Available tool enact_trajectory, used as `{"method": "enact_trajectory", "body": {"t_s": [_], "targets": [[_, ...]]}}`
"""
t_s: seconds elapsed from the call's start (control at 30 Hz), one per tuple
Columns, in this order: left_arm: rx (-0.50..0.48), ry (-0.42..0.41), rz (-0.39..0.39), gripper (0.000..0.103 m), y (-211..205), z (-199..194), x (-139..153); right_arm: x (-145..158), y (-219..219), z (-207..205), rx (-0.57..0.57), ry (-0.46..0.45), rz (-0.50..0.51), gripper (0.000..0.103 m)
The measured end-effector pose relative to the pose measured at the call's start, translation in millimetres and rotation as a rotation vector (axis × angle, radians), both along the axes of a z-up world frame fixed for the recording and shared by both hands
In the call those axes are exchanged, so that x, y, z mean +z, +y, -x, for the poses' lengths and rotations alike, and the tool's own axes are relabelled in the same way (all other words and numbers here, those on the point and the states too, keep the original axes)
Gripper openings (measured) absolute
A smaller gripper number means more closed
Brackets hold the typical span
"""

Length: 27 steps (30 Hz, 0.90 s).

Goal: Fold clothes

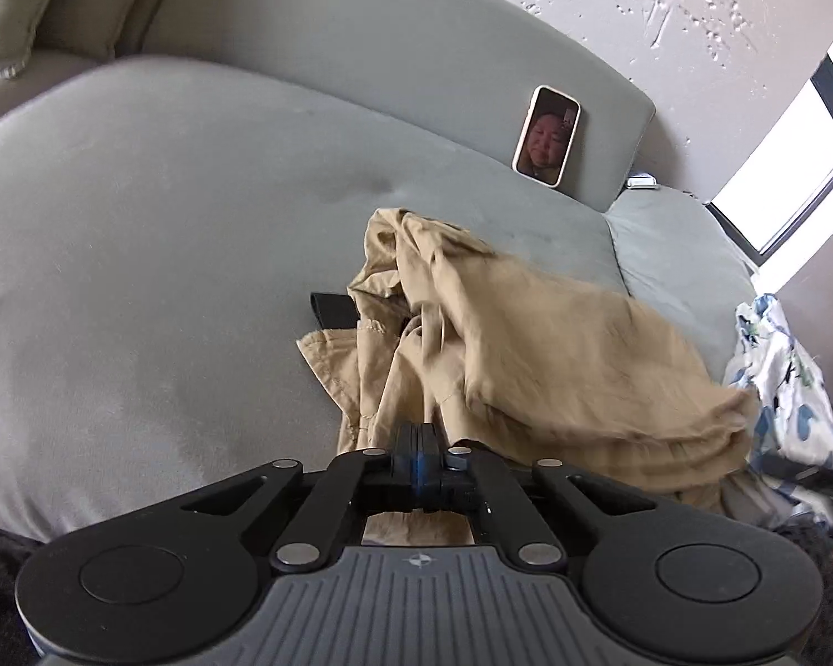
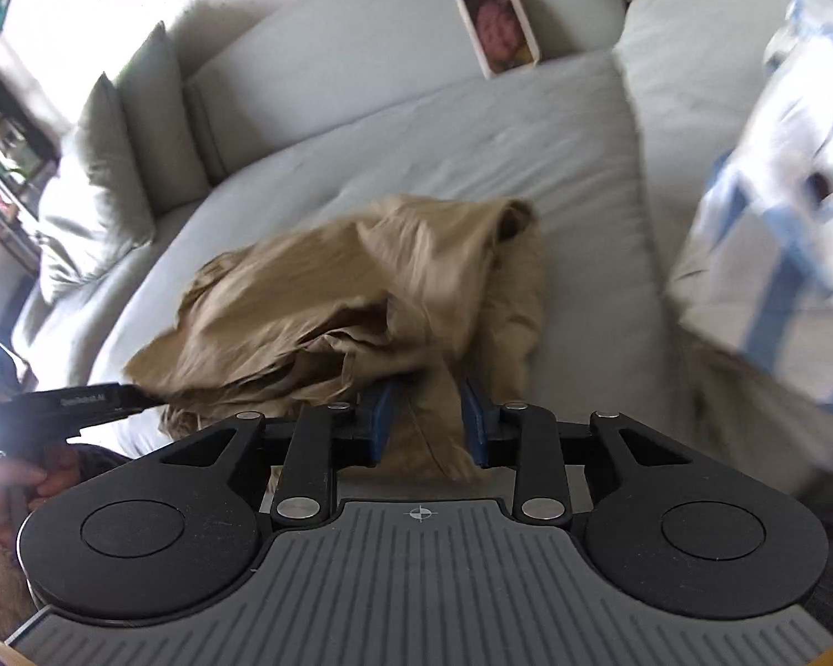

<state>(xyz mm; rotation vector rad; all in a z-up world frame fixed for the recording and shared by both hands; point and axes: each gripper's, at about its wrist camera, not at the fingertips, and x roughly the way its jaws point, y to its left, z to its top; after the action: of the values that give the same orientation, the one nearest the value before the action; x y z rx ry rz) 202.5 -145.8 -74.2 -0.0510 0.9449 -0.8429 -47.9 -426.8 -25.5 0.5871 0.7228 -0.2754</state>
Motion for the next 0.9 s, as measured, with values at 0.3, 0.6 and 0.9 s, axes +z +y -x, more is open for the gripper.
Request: {"method": "enact_trajectory", "body": {"t_s": [0.3, 0.6, 0.9], "targets": [[0.061, 0.014, 0.040, 0.000, 12, 6, 7, 43, -2, -44, -0.075, -0.092, 0.004, 0.043], [0.208, 0.090, 0.111, 0.048, 22, -9, 27, -29, 16, -106, -0.003, 0.170, -0.018, 0.041], [0.215, 0.292, 0.159, 0.044, -4, -21, 33, -33, 11, -82, -0.009, 0.138, -0.069, 0.042]]}}
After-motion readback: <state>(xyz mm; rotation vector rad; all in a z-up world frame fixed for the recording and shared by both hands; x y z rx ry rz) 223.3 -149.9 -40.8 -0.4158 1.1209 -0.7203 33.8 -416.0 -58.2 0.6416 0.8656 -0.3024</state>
